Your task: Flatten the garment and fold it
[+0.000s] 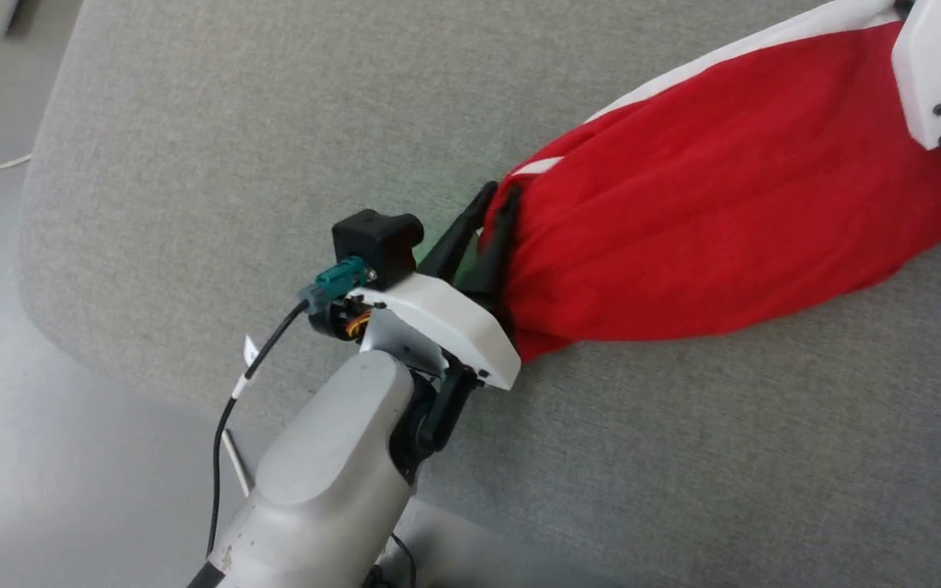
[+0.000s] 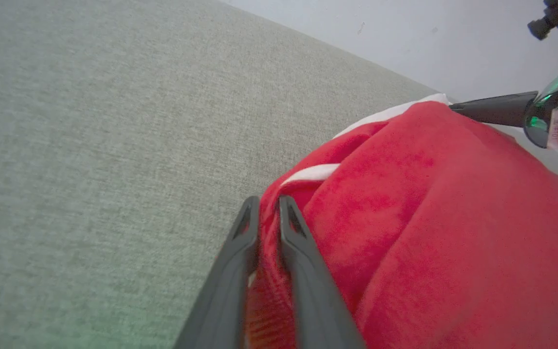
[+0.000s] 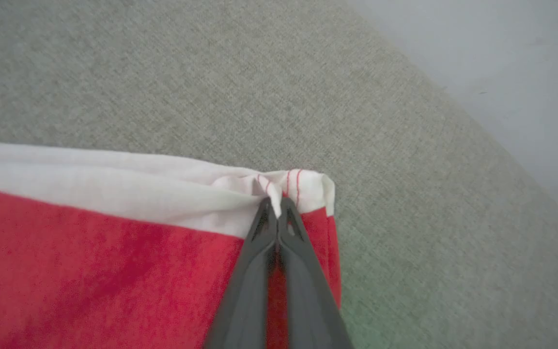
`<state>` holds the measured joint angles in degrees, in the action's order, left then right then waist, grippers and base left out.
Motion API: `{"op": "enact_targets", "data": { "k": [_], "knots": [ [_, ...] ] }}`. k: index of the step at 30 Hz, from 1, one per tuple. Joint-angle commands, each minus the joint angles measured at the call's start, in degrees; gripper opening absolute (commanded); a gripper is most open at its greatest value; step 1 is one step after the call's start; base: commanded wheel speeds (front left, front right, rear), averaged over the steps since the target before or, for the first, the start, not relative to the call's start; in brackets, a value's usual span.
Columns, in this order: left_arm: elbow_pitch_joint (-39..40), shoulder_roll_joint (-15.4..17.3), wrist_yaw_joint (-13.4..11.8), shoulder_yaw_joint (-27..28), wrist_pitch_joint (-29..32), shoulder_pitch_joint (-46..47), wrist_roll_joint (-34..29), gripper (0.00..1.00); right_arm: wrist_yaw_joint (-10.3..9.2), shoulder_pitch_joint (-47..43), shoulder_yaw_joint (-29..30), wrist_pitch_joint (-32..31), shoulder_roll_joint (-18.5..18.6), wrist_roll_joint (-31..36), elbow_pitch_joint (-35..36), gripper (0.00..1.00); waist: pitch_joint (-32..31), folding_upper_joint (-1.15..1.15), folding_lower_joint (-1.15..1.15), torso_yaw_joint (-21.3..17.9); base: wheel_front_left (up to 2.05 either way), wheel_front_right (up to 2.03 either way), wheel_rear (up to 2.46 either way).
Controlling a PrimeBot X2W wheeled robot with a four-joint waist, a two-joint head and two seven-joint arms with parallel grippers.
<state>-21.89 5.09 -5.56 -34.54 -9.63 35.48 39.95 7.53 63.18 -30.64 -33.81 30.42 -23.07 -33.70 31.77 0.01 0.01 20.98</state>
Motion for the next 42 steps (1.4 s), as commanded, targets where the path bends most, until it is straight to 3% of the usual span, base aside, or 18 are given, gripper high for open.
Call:
{"op": "enact_targets", "data": {
  "k": [1, 6, 11, 17, 23, 31, 36, 42],
  "knots": [
    [-0.7, -0.1, 0.5, -0.5, -0.3, 0.0, 0.4, 1.00, -0.04, 0.2, -0.7, -0.8, 0.3, -1.4, -1.2, 1.00, 0.1, -0.01, -0.01, 0.4, 0.00, 0.00, 0.00],
    [0.1, 0.8, 1.2, -0.5, -1.9, -0.9, 0.0, 1.00, -0.04, -1.7, -0.3, 0.6, 0.4, -4.8, -1.8, 1.00, -2.6, -0.01, -0.01, -1.1, 0.00, 0.00, 0.00],
    [2.5, 3.0, 0.6, 0.9, -4.5, -3.2, -2.2, 1.00, -0.04, -6.9, 3.4, 7.4, -0.1, -7.7, 0.2, 1.00, -6.5, -0.01, -0.01, -3.0, 0.00, 0.00, 0.00],
    [10.1, 4.1, -0.8, 8.1, -5.3, -7.8, -9.8, 1.00, -0.04, -16.2, 11.3, 17.2, -2.5, -8.6, 4.6, 1.00, -10.5, -0.01, -0.01, -4.9, 0.00, 0.00, 0.00],
    [15.7, 1.6, 3.3, 16.5, -5.4, -13.0, -17.4, 1.00, -0.04, -24.1, 21.6, 22.3, -8.0, -6.7, 7.5, 1.00, -11.7, -0.01, -0.01, -5.4, 0.00, 0.00, 0.00],
    [19.1, -1.6, 9.1, 24.2, -5.4, -15.2, -24.3, 1.00, -0.04, -23.0, 33.8, 18.0, -15.8, 1.0, 3.8, 1.00, -9.8, -0.01, -0.01, -4.2, 0.00, 0.00, 0.00],
    [18.9, -2.1, 10.5, 25.5, -5.4, -15.5, -25.1, 1.00, -0.04, -18.5, 40.0, 13.2, -19.4, 7.8, -2.3, 1.00, -8.6, -0.01, -0.01, -2.9, 0.00, 0.00, 0.00],
    [18.8, -2.2, 10.1, 24.2, -5.4, -15.5, -23.1, 1.00, -0.04, -14.8, 44.9, 5.4, -22.0, 18.3, -8.6, 1.00, -8.0, -0.01, -0.01, -1.8, 0.00, 0.00, 0.00]
  ]
}}
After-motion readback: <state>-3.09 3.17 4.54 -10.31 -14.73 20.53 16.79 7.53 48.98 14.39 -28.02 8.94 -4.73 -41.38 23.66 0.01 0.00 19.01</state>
